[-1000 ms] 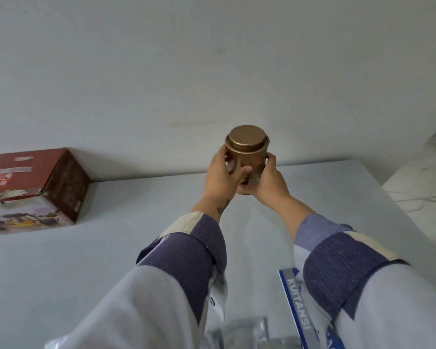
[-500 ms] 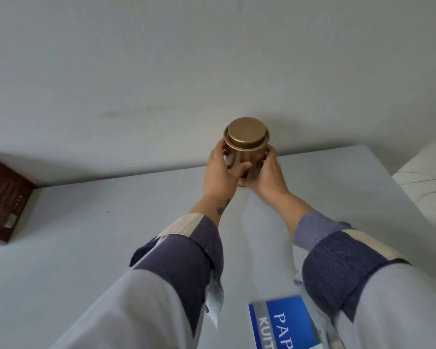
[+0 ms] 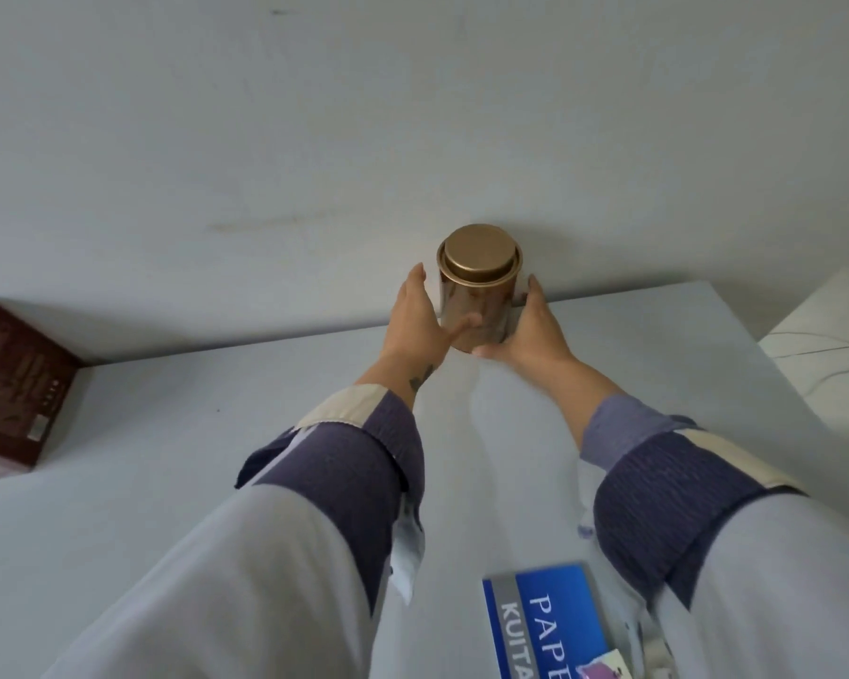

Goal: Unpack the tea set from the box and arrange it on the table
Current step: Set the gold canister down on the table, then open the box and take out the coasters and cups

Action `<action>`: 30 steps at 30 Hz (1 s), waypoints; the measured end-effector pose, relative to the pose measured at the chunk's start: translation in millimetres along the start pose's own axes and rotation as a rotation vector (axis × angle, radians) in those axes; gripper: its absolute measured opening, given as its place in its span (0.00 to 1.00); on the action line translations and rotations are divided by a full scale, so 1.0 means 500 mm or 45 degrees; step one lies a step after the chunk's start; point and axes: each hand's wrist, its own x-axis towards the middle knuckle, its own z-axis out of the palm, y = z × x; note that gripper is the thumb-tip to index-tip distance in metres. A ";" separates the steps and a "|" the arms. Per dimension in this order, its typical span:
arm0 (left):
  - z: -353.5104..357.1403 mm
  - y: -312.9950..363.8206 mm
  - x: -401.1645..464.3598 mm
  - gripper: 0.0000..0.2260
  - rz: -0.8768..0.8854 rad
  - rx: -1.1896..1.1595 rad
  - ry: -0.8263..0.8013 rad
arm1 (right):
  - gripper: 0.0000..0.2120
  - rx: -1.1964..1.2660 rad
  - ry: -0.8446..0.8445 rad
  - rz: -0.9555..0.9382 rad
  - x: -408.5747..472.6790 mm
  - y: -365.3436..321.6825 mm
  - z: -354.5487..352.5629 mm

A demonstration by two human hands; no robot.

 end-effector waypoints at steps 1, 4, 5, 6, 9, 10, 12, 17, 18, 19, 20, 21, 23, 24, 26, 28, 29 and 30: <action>-0.021 0.005 -0.008 0.41 0.005 0.099 -0.015 | 0.56 -0.138 0.025 0.039 -0.009 0.003 -0.009; -0.093 0.016 -0.043 0.34 0.067 0.388 -0.075 | 0.56 -0.375 -0.036 0.145 -0.052 -0.021 -0.035; -0.119 0.017 -0.060 0.33 0.109 0.494 -0.112 | 0.53 -0.467 -0.057 0.164 -0.067 -0.037 -0.040; -0.146 0.017 -0.079 0.31 0.152 0.597 -0.146 | 0.48 -0.528 -0.070 0.166 -0.084 -0.054 -0.041; -0.235 0.010 -0.145 0.29 0.219 0.795 -0.171 | 0.34 -0.663 -0.107 0.045 -0.148 -0.123 -0.030; -0.267 0.005 -0.168 0.29 0.226 0.828 -0.159 | 0.29 -0.689 -0.109 -0.005 -0.169 -0.150 -0.020; -0.331 -0.006 -0.215 0.28 0.234 0.875 -0.125 | 0.26 -0.754 -0.096 -0.108 -0.217 -0.208 0.007; -0.493 -0.065 -0.347 0.28 0.212 0.915 -0.048 | 0.30 -0.778 -0.065 -0.261 -0.354 -0.347 0.111; -0.525 -0.082 -0.375 0.28 0.203 0.914 -0.028 | 0.30 -0.753 -0.070 -0.277 -0.382 -0.372 0.137; -0.558 -0.101 -0.403 0.28 0.193 0.912 -0.008 | 0.29 -0.728 -0.072 -0.298 -0.408 -0.395 0.162; -0.590 -0.120 -0.431 0.28 0.178 0.911 0.010 | 0.29 -0.707 -0.072 -0.322 -0.432 -0.416 0.187; -0.621 -0.142 -0.459 0.28 0.155 0.913 0.024 | 0.28 -0.685 -0.070 -0.349 -0.455 -0.436 0.212; -0.680 -0.186 -0.511 0.28 0.104 0.901 0.060 | 0.27 -0.640 -0.067 -0.396 -0.497 -0.472 0.264; -0.709 -0.208 -0.534 0.26 0.080 0.886 0.084 | 0.26 -0.624 -0.072 -0.417 -0.519 -0.490 0.291; -0.764 -0.253 -0.575 0.25 0.026 0.850 0.133 | 0.25 -0.605 -0.102 -0.460 -0.555 -0.526 0.346; -0.812 -0.293 -0.605 0.28 -0.038 0.817 0.168 | 0.25 -0.585 -0.139 -0.503 -0.582 -0.557 0.397; -0.832 -0.312 -0.616 0.29 -0.072 0.794 0.185 | 0.25 -0.581 -0.159 -0.527 -0.592 -0.571 0.422; -0.851 -0.331 -0.624 0.29 -0.099 0.762 0.204 | 0.25 -0.582 -0.181 -0.544 -0.600 -0.585 0.445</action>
